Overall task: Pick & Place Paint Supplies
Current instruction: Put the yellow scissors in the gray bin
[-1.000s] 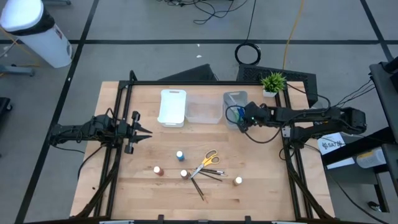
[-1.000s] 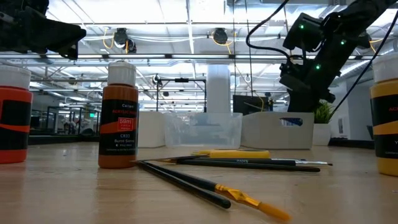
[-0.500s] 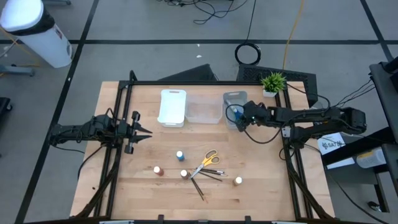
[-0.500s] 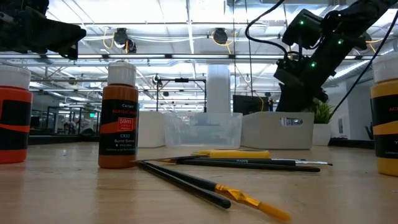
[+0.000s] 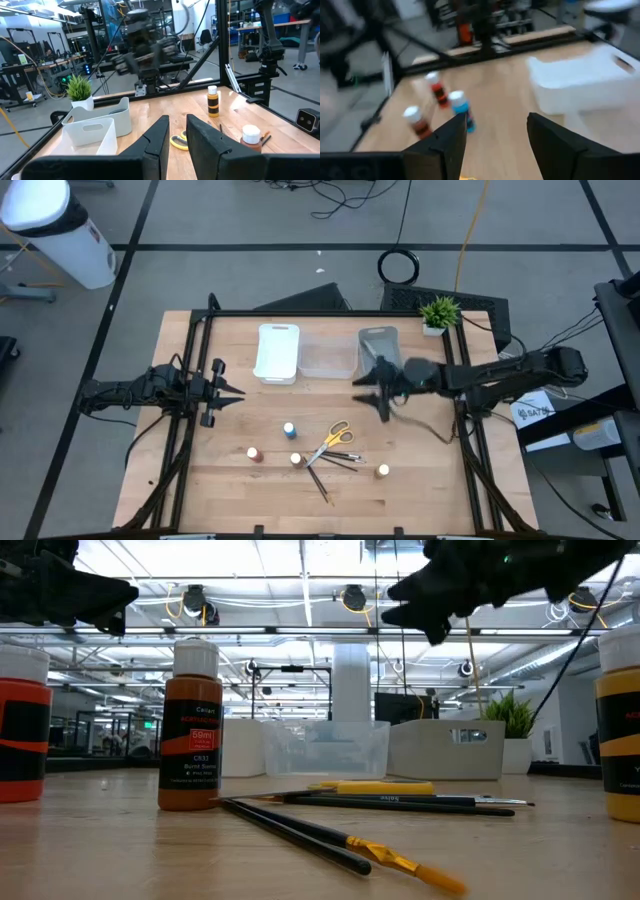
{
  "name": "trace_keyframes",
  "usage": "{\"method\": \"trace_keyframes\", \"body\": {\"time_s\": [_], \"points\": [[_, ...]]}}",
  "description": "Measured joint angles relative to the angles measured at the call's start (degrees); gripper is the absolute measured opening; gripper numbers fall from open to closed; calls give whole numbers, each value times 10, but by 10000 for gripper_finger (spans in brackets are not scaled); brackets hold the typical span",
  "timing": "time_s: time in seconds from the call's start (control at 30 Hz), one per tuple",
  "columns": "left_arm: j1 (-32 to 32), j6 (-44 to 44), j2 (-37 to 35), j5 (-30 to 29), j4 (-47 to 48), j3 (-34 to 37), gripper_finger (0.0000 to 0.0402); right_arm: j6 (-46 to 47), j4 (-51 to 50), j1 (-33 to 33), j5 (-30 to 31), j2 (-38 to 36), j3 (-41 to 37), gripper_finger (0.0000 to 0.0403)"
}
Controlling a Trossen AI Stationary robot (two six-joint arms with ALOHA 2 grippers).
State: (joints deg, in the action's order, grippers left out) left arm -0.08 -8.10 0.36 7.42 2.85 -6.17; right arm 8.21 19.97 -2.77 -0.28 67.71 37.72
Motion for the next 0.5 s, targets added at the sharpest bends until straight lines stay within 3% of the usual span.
{"method": "trace_keyframes", "body": {"time_s": [0.13, 0.3, 0.5], "points": [[0, 0, 0, 0, 0, 0, 76, -84, -145, -66, 34, 77, 87, 193], [0, 0, 0, 0, 0, 0, 76, -141, -321, -98, 35, 212, 205, 197], [0, 0, 0, 0, 0, 0, 77, -182, -367, -102, 36, 327, 267, 192]]}}
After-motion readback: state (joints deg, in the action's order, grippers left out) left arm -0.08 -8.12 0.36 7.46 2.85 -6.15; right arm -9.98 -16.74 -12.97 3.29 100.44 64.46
